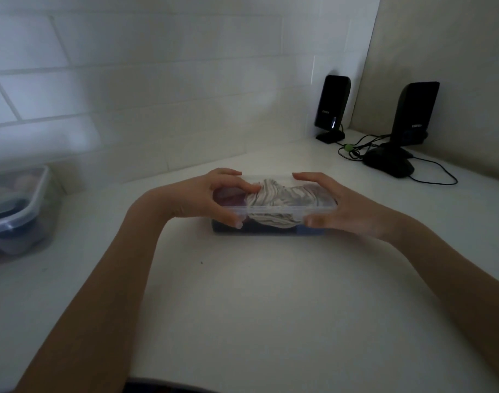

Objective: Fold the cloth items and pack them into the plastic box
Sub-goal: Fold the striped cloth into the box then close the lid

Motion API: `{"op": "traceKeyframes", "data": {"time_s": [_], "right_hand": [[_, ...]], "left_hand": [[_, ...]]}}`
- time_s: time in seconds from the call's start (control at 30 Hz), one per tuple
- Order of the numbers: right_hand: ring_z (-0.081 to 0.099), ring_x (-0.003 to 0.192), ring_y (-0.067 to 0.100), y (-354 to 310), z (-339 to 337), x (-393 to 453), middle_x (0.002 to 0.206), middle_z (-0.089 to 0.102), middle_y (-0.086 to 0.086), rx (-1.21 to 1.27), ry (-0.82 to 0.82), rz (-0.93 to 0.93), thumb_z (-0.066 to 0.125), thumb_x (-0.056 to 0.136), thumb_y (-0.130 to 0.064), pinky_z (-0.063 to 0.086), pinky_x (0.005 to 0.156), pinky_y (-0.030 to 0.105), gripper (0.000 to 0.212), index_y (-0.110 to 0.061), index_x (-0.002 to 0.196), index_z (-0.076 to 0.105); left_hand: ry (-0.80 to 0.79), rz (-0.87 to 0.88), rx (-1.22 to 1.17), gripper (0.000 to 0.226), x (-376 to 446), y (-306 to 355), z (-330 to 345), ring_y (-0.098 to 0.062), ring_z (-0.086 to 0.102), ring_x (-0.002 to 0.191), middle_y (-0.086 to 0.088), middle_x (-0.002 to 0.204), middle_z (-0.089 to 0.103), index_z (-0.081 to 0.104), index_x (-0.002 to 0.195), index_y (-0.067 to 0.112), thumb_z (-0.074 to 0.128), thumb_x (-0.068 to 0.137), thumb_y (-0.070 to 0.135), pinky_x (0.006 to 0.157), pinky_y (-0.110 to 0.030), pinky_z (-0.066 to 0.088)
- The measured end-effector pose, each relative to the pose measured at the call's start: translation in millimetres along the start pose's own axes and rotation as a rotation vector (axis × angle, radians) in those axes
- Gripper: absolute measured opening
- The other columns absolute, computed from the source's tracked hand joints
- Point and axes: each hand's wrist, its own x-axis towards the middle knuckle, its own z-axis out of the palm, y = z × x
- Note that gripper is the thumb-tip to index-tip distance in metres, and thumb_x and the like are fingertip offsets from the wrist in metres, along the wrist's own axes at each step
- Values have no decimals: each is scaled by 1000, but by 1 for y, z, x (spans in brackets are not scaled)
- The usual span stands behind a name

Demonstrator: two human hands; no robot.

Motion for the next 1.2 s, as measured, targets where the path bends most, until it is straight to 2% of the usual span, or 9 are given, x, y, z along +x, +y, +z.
{"op": "traceKeyframes", "data": {"time_s": [0.1,0.3,0.4,0.47,0.53,0.63,0.8,0.93,1.2], "right_hand": [[54,110,-2,4,5,2,125,54,-11,-25,73,-55,79,63,-48,43,87,11,79,-38,132,41],[55,108,-9,0,13,7,123,58,-12,-86,111,-159,69,75,-32,42,85,5,59,-30,131,51],[35,137,11,2,21,13,141,48,-7,-152,222,-131,66,82,-32,31,105,13,47,-41,127,52],[12,144,12,0,32,19,157,19,0,-196,292,-143,64,86,-22,19,104,4,44,-38,125,54],[8,145,17,-1,43,26,159,8,4,-237,349,-235,62,87,-11,20,108,9,43,-36,120,57],[22,142,35,-3,54,40,149,36,15,-391,396,-286,57,89,-9,10,117,36,39,-26,124,60],[24,140,43,-21,83,81,139,52,9,-613,434,-295,50,90,-20,6,113,38,39,-26,128,57],[24,143,29,-55,125,124,145,45,8,-604,347,-350,45,92,-7,10,115,35,46,-24,134,50],[36,136,29,-106,192,178,144,46,11,-613,311,-396,40,91,-5,16,114,37,49,-20,137,47]], "left_hand": [[25,9,36,64,3,-6,0,-8,41,121,11,129,36,56,102,64,80,44,50,107,-20,31],[42,-49,106,62,0,-4,-2,-16,42,121,8,128,37,52,103,62,81,50,51,108,-29,34],[63,-219,357,64,0,5,3,-30,21,138,5,147,26,38,117,56,74,65,54,114,-53,19],[117,-268,574,79,4,13,16,-28,-3,146,6,158,12,27,135,40,66,70,61,112,-64,-2],[165,-255,688,89,9,18,31,-24,-6,147,0,161,4,11,147,20,52,80,63,114,-59,-7],[286,-235,725,73,13,12,41,-28,5,147,-10,160,6,6,149,11,32,94,52,119,-45,4],[406,-377,786,57,4,-19,25,-31,11,146,-15,159,10,8,148,6,26,101,32,117,-42,11],[469,-490,799,56,-22,-57,-3,-28,14,146,-16,157,16,12,147,3,31,99,24,116,-38,13],[478,-554,739,67,-69,-125,-58,-30,21,144,-17,155,22,20,146,4,46,93,37,115,-41,19]]}}
